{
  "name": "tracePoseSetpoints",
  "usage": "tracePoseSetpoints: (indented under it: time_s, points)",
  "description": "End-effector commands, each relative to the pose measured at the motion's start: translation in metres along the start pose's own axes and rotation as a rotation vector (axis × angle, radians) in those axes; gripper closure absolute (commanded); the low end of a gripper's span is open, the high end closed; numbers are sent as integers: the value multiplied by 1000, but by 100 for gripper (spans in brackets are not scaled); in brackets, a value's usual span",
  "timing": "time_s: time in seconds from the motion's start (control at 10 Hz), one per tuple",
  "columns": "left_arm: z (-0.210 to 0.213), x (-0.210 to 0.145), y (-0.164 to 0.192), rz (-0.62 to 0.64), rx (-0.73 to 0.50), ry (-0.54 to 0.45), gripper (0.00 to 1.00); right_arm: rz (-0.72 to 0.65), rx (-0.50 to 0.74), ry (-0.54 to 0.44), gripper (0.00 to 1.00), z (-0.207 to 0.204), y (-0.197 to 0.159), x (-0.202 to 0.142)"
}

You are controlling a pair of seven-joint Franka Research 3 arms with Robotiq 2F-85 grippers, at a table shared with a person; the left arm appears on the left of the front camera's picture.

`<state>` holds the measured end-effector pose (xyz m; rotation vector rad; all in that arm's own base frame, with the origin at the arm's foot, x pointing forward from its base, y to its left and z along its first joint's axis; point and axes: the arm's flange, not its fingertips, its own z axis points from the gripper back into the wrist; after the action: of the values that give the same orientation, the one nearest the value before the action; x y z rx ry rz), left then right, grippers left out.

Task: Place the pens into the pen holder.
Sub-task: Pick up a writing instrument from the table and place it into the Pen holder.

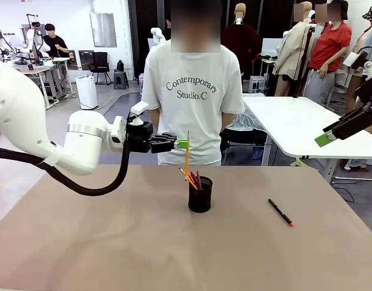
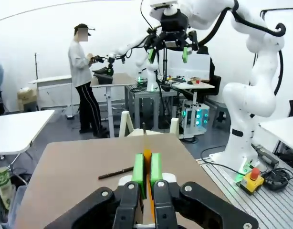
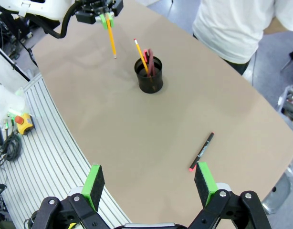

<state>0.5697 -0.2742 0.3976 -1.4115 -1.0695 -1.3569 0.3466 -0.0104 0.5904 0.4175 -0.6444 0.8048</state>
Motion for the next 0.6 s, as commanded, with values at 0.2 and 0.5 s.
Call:
tracePoseSetpoints:
  time_s: [0.2,0.5]
  points:
    - [-23,-16,23,-103,29,80,100,8,18,-25,0,0,-1,2]
    - [-17,-28,42,-112,52,80,100,8,18,-25,0,0,-1,2]
